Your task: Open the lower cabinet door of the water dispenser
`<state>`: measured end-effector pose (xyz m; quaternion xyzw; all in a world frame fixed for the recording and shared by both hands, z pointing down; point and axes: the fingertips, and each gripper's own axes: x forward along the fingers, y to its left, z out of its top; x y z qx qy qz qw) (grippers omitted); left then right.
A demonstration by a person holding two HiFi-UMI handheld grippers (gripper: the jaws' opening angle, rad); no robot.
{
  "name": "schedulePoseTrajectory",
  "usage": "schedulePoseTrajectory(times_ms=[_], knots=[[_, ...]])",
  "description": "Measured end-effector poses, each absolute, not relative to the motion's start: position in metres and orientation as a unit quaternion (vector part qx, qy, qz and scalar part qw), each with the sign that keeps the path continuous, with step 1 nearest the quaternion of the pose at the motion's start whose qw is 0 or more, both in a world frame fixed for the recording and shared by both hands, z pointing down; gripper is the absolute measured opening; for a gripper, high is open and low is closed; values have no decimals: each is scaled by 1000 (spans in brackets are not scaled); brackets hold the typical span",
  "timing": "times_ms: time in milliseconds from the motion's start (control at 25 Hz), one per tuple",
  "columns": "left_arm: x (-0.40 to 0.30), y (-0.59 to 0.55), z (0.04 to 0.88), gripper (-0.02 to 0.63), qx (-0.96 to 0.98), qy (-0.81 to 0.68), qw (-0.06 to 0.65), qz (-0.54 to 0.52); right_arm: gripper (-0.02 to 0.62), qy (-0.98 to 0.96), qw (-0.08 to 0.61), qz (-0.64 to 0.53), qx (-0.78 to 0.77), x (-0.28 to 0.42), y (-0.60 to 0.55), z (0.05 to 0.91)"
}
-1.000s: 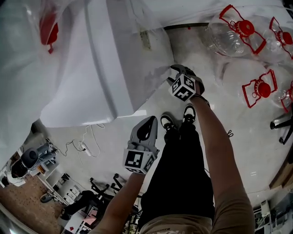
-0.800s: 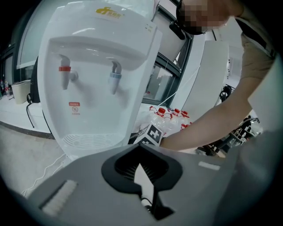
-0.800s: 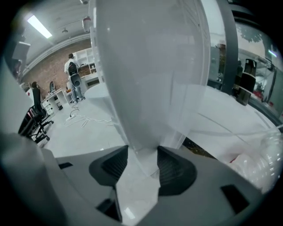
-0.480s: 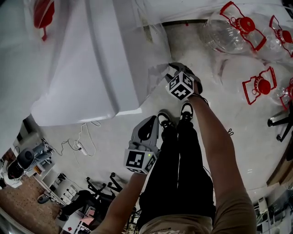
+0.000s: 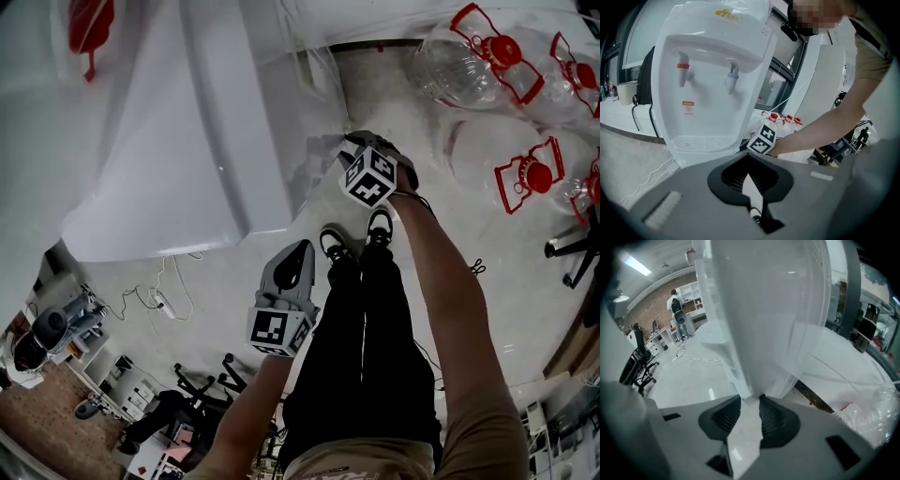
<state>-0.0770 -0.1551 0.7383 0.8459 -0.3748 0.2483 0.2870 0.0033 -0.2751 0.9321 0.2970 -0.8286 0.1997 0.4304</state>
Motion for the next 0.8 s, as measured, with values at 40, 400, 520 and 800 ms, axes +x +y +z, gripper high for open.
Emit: schedulePoseTrajectory(times_ms=[40, 400, 520, 800], knots=[[-76, -157, 739, 2, 847, -374, 284, 248, 123, -832, 431, 199, 287, 3, -267, 933], [-72, -159, 722, 2, 843, -396, 275, 236, 121, -814, 404, 275, 313, -26, -194, 933], [-79, -155, 711, 2, 838, -407, 277, 234, 110, -798, 405, 293, 336, -39, -175, 931], [-119, -143, 708, 2, 831, -423, 278, 232, 109, -747, 397, 339, 411, -61, -156, 930]])
